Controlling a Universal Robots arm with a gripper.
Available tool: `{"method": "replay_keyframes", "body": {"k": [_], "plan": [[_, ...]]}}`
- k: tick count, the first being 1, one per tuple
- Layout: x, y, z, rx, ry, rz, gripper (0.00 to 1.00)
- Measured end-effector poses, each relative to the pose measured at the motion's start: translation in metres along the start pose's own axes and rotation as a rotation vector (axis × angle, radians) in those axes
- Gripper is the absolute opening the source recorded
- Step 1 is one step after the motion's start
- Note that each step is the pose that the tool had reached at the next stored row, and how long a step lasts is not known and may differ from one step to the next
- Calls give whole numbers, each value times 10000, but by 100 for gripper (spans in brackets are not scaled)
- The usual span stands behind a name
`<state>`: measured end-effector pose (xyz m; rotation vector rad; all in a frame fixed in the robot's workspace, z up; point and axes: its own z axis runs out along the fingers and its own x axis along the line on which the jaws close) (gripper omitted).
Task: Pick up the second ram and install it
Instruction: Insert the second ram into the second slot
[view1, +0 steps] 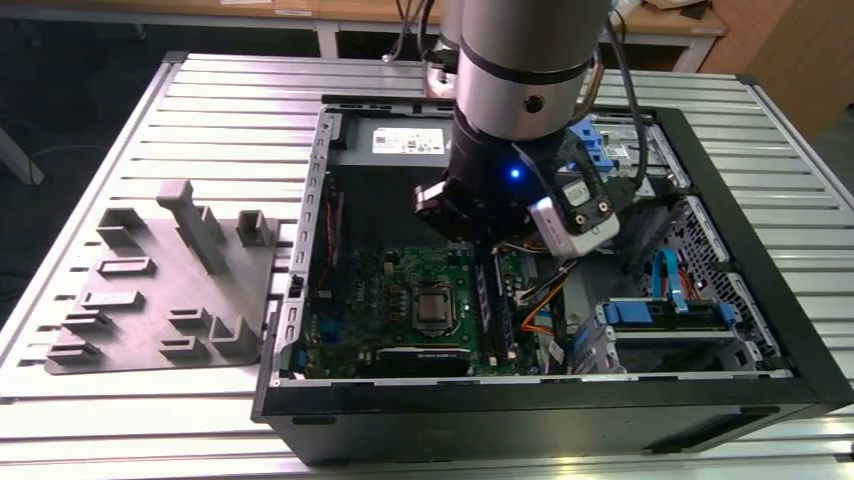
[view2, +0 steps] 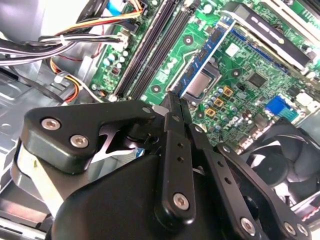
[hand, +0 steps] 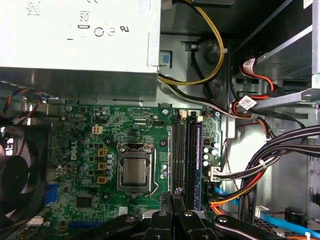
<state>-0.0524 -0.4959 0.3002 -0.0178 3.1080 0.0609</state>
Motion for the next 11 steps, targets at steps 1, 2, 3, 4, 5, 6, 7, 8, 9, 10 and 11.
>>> {"method": "replay_keyframes", "body": {"k": [1,2,3,4,5,6,7,8,9,10,11], "plan": [[-10,0,3,-1,0,0,9],[-23,-1,7,-1,-1,0,9],[-38,-1,10,-2,0,0,9],[-55,-1,14,-3,-1,-1,9],[-74,-2,18,-3,-1,0,9],[-91,-2,20,-4,0,-1,9],[-107,-2,20,-1,2,-1,9],[-121,-2,21,-1,3,0,9],[-146,-3,26,-2,4,0,9],[-160,-3,28,-3,4,0,9],[-171,-3,32,-2,4,-1,9]]}}
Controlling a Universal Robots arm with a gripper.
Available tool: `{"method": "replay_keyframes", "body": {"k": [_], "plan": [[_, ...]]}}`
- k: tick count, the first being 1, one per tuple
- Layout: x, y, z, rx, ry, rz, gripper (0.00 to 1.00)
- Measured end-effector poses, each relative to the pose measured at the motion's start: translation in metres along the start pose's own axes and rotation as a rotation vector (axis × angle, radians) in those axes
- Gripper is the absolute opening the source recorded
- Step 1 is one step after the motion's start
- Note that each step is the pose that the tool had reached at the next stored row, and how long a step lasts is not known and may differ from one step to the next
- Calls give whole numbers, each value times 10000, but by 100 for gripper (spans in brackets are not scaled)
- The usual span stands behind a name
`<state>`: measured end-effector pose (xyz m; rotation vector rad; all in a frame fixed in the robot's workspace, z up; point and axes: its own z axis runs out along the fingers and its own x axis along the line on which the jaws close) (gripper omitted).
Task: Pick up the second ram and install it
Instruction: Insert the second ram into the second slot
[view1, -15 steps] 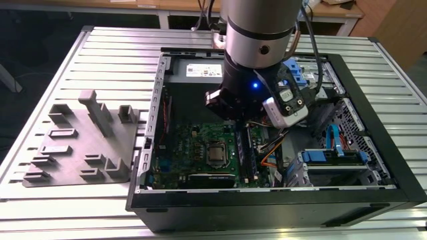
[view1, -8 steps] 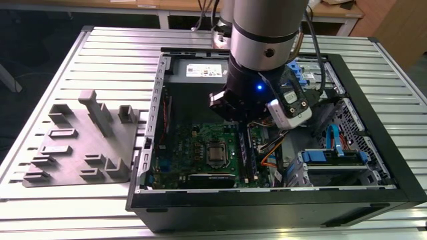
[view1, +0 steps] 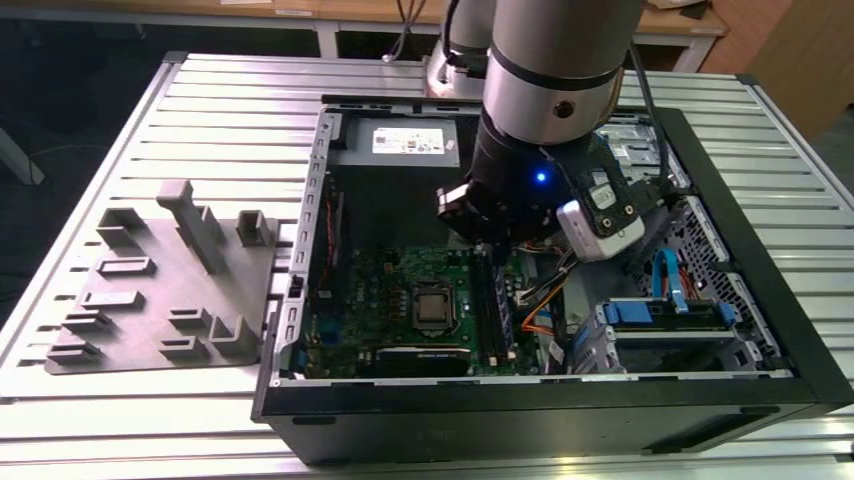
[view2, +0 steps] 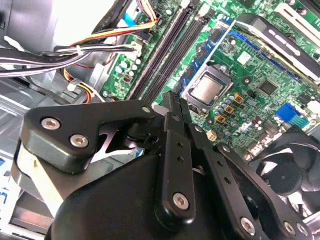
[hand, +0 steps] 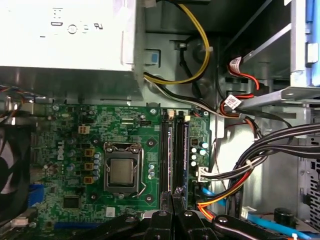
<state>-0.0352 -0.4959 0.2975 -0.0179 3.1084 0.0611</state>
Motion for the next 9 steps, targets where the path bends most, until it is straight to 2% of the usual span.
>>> {"method": "replay_keyframes", "body": {"k": [9], "plan": [[-13,-6,154,1,0,0,9]]}}
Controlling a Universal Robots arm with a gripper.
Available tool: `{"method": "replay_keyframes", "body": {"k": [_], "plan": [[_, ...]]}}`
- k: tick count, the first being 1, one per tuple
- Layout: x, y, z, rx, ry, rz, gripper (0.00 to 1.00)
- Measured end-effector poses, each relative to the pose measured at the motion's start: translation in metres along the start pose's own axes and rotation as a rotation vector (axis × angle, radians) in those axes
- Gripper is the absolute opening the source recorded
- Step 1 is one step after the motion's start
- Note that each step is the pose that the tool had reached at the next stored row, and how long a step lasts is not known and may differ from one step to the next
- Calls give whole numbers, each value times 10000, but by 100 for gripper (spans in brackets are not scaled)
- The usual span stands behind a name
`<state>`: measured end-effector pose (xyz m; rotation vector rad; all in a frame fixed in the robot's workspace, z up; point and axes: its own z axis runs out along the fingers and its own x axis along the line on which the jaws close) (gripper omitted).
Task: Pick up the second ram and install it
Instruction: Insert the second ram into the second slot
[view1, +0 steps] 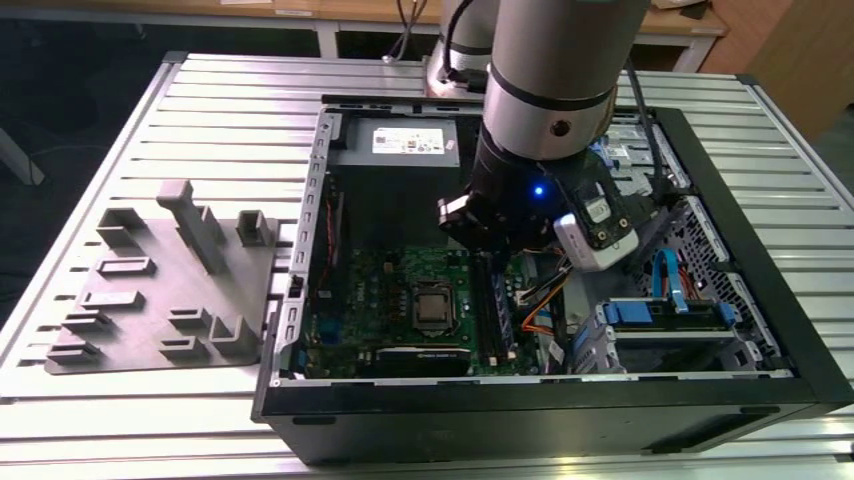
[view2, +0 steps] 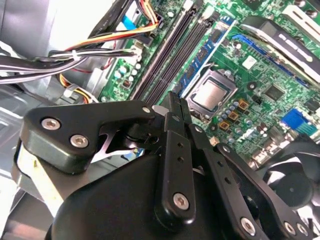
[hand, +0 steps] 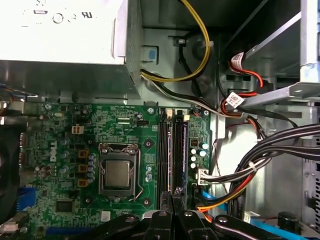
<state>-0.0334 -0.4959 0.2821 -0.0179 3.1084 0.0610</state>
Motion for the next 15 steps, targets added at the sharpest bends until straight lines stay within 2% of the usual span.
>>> {"method": "replay_keyframes", "body": {"k": [3,8,15], "plan": [[0,-2,54,-1,0,0,9],[-49,-5,110,-6,-1,0,9],[-48,-10,234,-16,0,3,9]]}}
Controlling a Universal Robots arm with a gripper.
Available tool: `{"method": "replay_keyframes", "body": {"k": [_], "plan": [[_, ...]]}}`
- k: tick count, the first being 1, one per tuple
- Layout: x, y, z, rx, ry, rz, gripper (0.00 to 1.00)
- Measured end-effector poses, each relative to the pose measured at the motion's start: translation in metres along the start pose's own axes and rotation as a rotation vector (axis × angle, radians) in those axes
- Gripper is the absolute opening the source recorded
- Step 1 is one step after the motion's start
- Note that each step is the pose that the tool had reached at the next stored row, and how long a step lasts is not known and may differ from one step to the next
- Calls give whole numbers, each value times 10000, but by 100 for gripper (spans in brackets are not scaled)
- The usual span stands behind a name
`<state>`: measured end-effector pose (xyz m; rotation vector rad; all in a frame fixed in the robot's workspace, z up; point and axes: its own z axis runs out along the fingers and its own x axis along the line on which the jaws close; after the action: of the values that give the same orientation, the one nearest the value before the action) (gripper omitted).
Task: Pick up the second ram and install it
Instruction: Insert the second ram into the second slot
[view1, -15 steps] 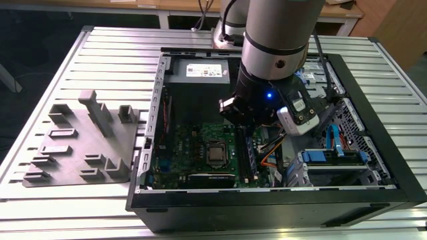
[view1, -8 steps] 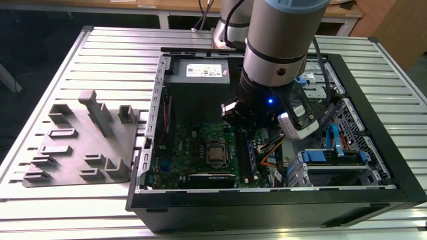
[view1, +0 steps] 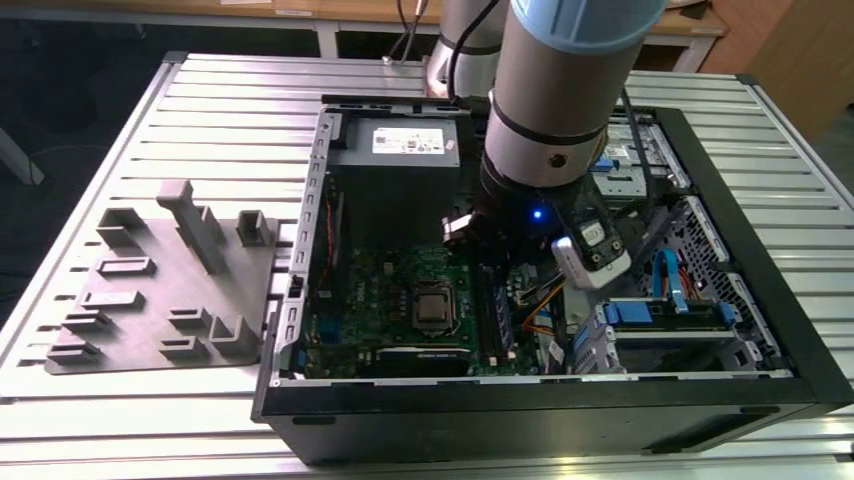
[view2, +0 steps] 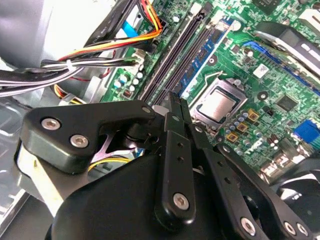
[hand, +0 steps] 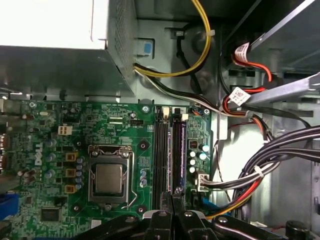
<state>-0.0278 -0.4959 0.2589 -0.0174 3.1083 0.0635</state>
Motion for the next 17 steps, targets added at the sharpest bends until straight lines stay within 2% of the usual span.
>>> {"method": "replay_keyframes", "body": {"k": [5,9,17], "plan": [[3,-3,80,-31,-1,2,9],[4,-5,120,-97,-1,4,9],[29,-2,191,-155,-2,22,9]]}}
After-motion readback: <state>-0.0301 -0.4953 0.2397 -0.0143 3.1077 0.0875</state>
